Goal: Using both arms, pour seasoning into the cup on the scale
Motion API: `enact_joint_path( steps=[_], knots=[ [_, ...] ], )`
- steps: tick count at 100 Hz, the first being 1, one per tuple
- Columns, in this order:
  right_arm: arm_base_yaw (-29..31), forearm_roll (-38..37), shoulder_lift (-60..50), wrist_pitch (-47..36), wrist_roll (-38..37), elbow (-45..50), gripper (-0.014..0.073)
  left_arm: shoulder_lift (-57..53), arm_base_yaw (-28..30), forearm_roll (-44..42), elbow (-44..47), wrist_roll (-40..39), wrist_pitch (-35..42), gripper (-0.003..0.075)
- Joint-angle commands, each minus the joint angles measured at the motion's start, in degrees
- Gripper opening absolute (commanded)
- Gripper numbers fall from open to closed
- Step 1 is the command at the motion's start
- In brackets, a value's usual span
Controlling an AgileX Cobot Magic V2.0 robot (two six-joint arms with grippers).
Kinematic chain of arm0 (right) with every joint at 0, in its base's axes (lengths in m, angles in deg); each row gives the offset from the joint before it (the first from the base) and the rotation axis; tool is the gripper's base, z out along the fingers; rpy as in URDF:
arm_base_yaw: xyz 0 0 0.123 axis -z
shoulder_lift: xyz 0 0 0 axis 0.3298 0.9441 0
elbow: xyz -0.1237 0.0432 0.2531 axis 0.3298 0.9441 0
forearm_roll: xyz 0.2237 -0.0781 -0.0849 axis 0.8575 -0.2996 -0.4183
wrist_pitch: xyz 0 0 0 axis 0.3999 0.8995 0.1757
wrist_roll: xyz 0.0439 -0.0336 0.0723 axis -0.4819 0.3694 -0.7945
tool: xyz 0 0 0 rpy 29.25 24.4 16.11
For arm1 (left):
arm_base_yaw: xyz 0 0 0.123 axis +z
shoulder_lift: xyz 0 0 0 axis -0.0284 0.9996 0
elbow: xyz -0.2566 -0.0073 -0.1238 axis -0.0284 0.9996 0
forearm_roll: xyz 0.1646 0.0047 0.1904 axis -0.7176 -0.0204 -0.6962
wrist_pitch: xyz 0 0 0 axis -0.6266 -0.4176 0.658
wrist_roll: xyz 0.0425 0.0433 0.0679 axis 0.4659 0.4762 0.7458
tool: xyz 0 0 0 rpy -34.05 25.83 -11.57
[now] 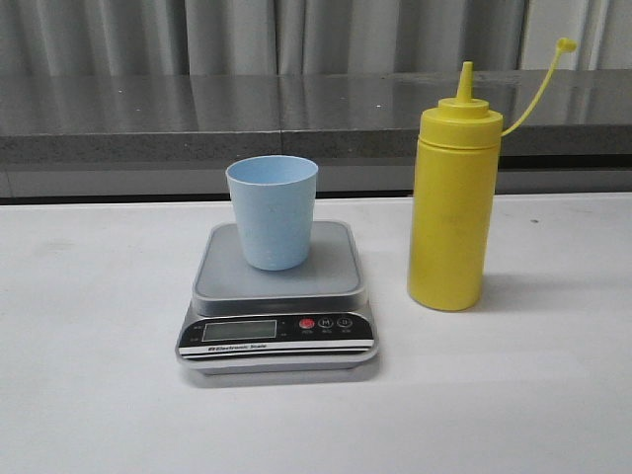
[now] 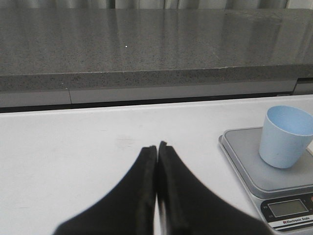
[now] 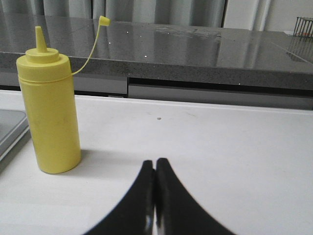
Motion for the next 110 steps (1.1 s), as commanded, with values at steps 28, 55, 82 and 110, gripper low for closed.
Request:
enact_joint_path(
  steps=[28, 55, 82, 110],
  knots=[
    [0.3, 0.0, -1.2, -4.9, 0.3, -1.2, -0.0066, 0.4, 0.0, 0.8, -1.6, -0.1, 4.9, -0.002],
    [0.3, 0.0, -1.2, -4.9, 0.3, -1.2, -0.0066, 0.4, 0.0, 0.8, -1.6, -0.1, 4.9, -0.002],
    [0.3, 0.0, -1.2, -4.9, 0.3, -1.2, -0.0066, 0.4, 0.0, 0.8, -1.6, -0.1, 4.9, -0.002],
    [0.3, 0.0, -1.2, -4.9, 0.3, -1.2, -0.0066, 0.3, 0.0, -2.3, -1.3, -1.0, 10.1, -0.002]
  ],
)
